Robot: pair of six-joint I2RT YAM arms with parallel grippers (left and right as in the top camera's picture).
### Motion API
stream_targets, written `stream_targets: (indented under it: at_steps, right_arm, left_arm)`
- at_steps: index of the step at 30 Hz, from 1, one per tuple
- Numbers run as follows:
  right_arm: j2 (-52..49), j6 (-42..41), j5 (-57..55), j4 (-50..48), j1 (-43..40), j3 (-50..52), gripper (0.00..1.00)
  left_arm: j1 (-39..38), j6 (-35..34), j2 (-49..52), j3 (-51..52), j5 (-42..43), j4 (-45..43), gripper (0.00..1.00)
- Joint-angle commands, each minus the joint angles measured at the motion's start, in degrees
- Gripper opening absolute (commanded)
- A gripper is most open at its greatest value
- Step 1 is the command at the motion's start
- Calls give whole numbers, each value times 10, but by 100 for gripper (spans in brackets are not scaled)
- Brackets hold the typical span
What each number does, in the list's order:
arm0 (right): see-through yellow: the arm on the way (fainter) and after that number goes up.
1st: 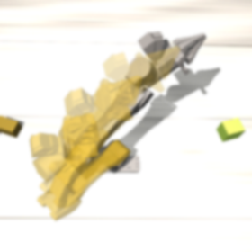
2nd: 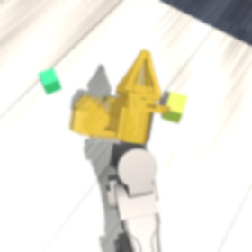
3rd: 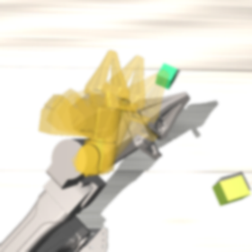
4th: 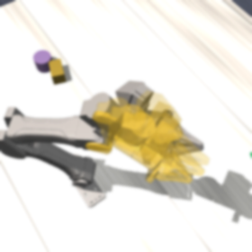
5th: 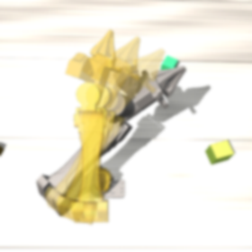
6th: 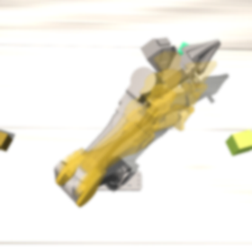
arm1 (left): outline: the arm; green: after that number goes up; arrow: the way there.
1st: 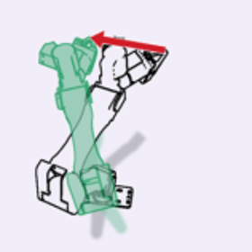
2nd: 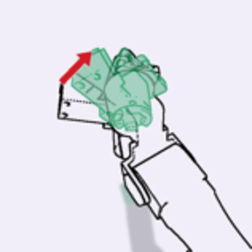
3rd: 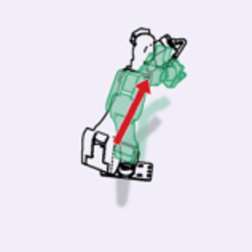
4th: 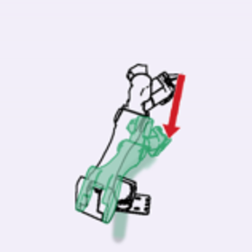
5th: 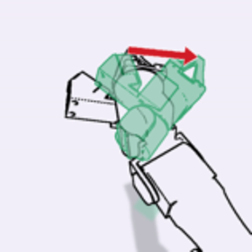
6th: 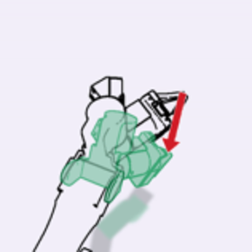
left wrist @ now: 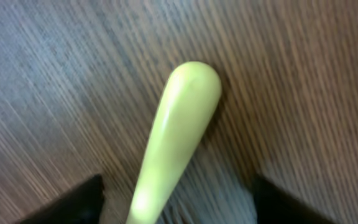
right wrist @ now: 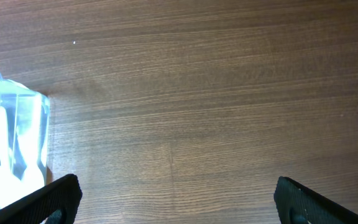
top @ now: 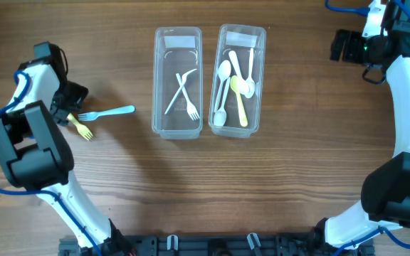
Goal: Pack container
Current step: 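Move left gripper back and grasp the yellow fork, then place the yellow fork into the left container and open gripper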
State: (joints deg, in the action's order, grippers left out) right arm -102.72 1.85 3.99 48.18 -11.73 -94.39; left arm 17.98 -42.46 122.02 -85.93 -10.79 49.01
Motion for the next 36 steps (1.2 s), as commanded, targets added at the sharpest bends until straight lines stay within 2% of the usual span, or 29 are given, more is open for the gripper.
stream_targets:
  at_steps: [1, 2, 7, 9, 10, 16, 22, 25, 31, 36]
  right_arm:
    - [12, 10, -6, -1, 2, -8, 100]
    - [12, 10, -6, -1, 2, -8, 100]
    - [12, 10, -6, -2, 2, -8, 100]
    - [12, 10, -6, -2, 2, -8, 100]
    - [12, 10, -6, -1, 2, -8, 100]
    - [12, 10, -6, -2, 2, -8, 100]
    - [12, 10, -6, -1, 2, -8, 100]
    - [12, 10, -6, -2, 2, -8, 100]
    - [12, 10, -6, -1, 2, -8, 100]
    - [12, 10, -6, -1, 2, -8, 100]
  left_arm:
    - [26, 7, 10, 40, 20, 2, 40]
    - [30, 20, 10, 41, 30, 3, 27]
    - [38, 38, 10, 41, 33, 9, 24]
    - [38, 52, 10, 41, 33, 9, 14]
    - [38, 60, 10, 41, 33, 9, 4]
    - [38, 140, -31, 24, 32, 12, 4]
    - [36, 153, -143, -7, 36, 13, 4]
    - [19, 199, -206, -21, 95, 2, 4]
    - [-85, 266, -260, -22, 256, -57, 4]
    - [-196, 267, -256, -22, 279, -84, 4]
